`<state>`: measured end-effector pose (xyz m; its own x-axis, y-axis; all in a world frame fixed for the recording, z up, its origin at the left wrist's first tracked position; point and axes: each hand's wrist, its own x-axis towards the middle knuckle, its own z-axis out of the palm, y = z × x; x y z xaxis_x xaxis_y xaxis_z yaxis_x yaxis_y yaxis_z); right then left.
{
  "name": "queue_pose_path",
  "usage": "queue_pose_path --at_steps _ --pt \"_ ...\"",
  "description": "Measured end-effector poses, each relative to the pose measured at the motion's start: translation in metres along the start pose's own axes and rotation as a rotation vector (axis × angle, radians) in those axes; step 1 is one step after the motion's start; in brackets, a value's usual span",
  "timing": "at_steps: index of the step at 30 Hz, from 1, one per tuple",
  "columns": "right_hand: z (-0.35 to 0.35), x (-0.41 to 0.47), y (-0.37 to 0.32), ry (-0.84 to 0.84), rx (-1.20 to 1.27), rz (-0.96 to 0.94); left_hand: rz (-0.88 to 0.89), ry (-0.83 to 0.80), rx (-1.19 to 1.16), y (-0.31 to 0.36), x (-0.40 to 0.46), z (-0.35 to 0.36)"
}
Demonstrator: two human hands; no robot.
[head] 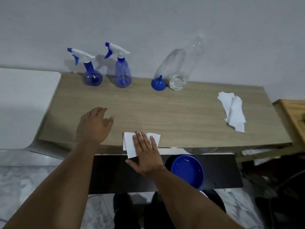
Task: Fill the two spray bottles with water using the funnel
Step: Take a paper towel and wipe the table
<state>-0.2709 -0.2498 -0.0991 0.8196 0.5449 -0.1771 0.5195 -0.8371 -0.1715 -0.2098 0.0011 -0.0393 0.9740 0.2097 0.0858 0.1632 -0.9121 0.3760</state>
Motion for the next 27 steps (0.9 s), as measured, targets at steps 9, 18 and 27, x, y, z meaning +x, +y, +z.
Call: queue_pose_path --at_steps 9,18,27 --pt "-0.015 -0.064 0.145 -0.03 0.015 0.229 0.083 -0.112 -0.042 0.115 -0.009 0.06" --pt "-0.03 -0.108 0.246 -0.099 0.046 0.456 0.14 -0.167 -0.048 0.181 -0.011 0.09" --pt "-0.047 -0.133 0.229 -0.01 0.19 0.588 0.217 -0.178 -0.075 0.217 -0.002 0.079"
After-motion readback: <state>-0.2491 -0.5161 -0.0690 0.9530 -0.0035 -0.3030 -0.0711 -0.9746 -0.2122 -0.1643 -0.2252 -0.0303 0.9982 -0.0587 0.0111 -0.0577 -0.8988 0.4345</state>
